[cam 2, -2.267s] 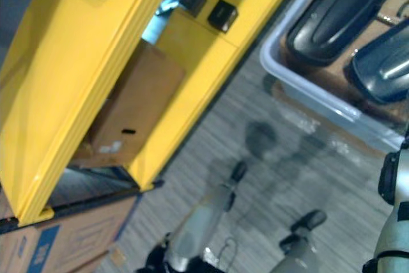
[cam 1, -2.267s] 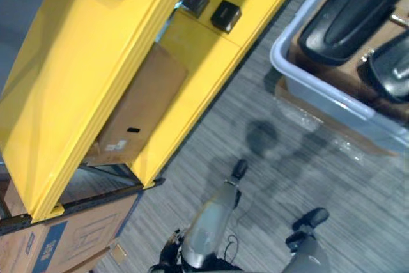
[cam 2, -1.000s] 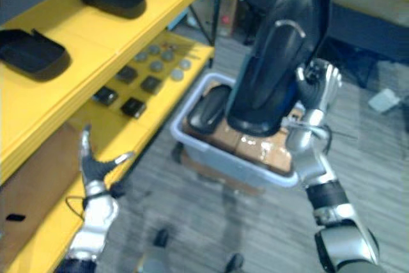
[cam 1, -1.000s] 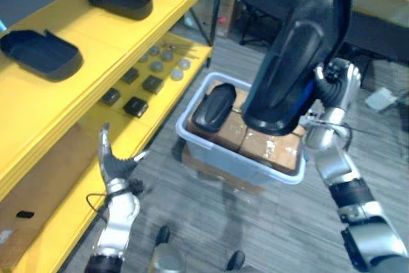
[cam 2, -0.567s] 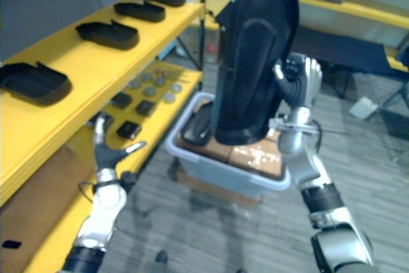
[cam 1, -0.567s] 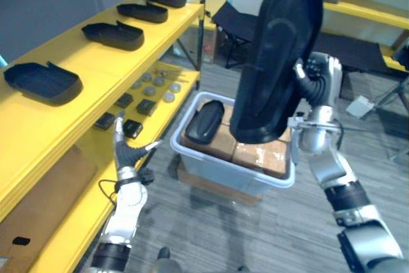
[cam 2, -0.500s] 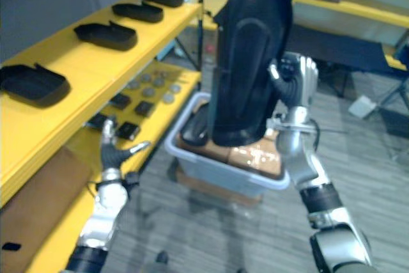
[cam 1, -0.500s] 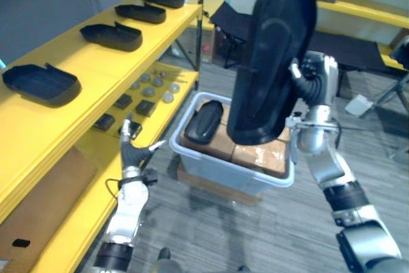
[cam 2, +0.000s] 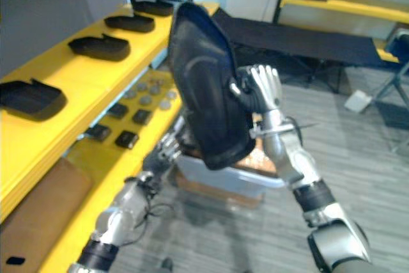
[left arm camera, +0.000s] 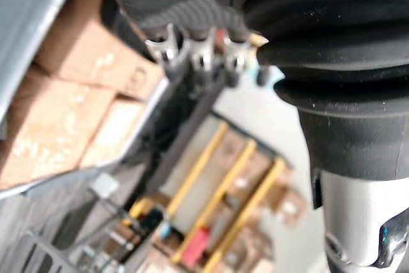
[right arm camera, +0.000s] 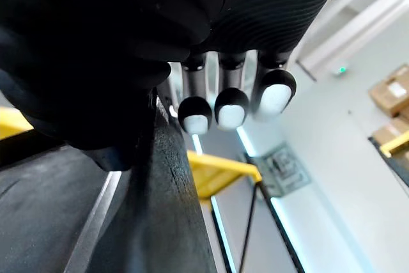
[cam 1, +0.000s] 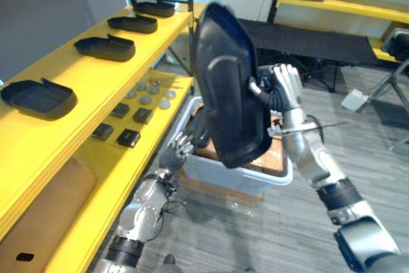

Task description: Walk over and take plastic housings, then place them on the shelf

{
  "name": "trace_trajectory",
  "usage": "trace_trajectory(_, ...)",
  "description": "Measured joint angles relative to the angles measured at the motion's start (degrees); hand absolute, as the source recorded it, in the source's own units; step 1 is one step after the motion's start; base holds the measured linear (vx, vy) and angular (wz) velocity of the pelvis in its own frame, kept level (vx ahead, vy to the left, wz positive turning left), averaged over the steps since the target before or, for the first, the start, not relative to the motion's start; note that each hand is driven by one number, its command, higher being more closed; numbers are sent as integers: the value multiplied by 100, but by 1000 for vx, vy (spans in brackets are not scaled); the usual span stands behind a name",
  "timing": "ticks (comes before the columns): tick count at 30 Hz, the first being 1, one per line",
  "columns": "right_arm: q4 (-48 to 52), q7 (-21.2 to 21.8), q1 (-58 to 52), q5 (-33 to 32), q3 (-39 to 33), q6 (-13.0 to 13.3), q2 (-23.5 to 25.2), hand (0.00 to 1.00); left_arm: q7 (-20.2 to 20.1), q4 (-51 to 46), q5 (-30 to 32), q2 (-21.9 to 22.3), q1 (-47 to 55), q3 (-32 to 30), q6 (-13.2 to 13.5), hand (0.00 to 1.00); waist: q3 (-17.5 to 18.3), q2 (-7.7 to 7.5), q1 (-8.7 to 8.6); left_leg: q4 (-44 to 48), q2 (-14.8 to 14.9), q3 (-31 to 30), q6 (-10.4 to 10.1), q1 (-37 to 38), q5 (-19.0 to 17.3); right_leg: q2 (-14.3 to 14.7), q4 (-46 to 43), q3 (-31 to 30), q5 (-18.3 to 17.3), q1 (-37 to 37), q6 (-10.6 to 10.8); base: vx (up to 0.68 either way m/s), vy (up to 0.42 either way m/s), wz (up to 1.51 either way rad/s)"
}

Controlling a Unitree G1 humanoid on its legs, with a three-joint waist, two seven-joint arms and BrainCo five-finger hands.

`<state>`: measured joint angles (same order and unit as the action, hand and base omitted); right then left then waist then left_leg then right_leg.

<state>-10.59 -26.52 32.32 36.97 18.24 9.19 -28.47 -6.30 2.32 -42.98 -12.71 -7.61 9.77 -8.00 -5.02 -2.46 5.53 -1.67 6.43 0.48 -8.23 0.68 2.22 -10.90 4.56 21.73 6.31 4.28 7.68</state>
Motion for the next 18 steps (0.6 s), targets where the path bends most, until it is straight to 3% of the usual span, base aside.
trace_trajectory(9, -499, 23, -5, 212, 100, 56, 0, 100, -412, -482, -677, -40, -151, -203, -18, 0, 17, 29, -24, 0, -27, -83, 3, -72, 22, -15, -1, 78, 0, -7, 0, -2, 0, 3)
trace_trajectory(13, -702, 23, -8, 210, 108, 98, 3, 100, -539, -698, -676, -39, -151, -202, -21, 0, 35, 59, -9, -1, -34, -147, 5, -74, 31, -17, -1, 167, 0, 23, 0, -17, -4, 9)
trace_trajectory(18, -796, -14, -7, 199, 111, 102, 60, 100, -582, -840, -597, -36, -141, -182, -242, 0, 41, 69, 3, 0, -40, -154, 9, -72, 45, -22, 0, 177, 0, 29, 0, 0, 0, 0)
